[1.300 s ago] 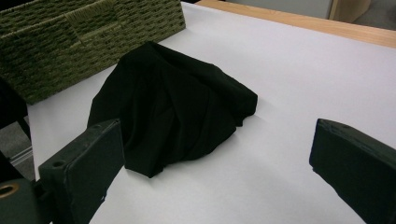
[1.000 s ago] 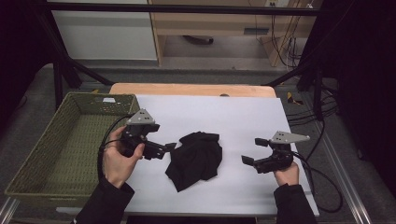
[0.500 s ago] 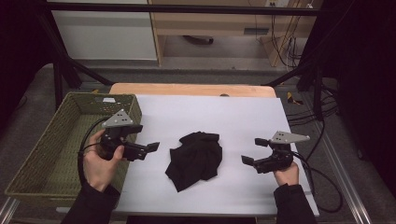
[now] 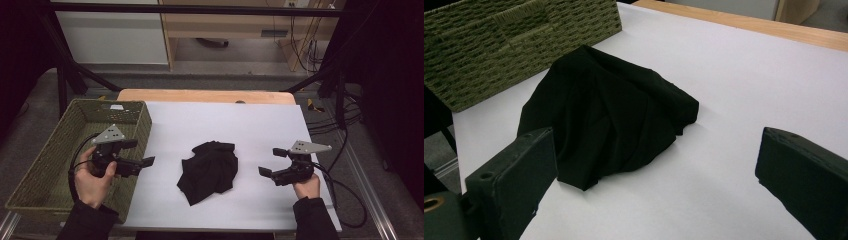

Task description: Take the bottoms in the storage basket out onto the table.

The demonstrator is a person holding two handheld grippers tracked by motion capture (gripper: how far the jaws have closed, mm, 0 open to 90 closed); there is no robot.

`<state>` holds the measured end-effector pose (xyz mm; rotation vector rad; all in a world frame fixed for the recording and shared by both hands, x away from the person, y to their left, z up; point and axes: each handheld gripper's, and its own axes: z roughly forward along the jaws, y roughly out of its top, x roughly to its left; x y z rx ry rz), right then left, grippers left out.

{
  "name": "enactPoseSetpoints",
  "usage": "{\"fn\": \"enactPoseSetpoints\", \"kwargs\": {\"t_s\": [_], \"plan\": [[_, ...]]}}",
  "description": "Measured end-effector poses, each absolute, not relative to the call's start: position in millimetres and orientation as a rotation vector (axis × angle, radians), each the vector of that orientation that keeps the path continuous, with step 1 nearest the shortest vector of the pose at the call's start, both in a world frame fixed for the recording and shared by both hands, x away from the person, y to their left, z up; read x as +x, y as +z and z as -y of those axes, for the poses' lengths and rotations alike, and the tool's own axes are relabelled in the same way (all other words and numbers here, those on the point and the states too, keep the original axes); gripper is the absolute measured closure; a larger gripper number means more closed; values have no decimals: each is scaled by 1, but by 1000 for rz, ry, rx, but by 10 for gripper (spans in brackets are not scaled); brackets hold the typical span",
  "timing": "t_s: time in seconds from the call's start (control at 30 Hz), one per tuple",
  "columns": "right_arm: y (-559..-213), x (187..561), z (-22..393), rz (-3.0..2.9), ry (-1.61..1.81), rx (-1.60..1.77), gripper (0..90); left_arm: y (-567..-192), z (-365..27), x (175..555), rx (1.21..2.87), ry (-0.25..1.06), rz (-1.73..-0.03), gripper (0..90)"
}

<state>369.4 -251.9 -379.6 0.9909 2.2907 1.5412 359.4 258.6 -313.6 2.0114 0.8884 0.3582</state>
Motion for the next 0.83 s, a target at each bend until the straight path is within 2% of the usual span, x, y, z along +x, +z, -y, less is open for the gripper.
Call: {"fn": "enactPoseSetpoints", "kwargs": {"t_s": [0.37,0.83], "plan": [[-382,370,251,-2295,1533,996,38,-333,-286,359,2005,367,-929,122],[-384,371,251,-2298,1525,1012,39,-341,-293,362,2015,392,-958,123]]}}
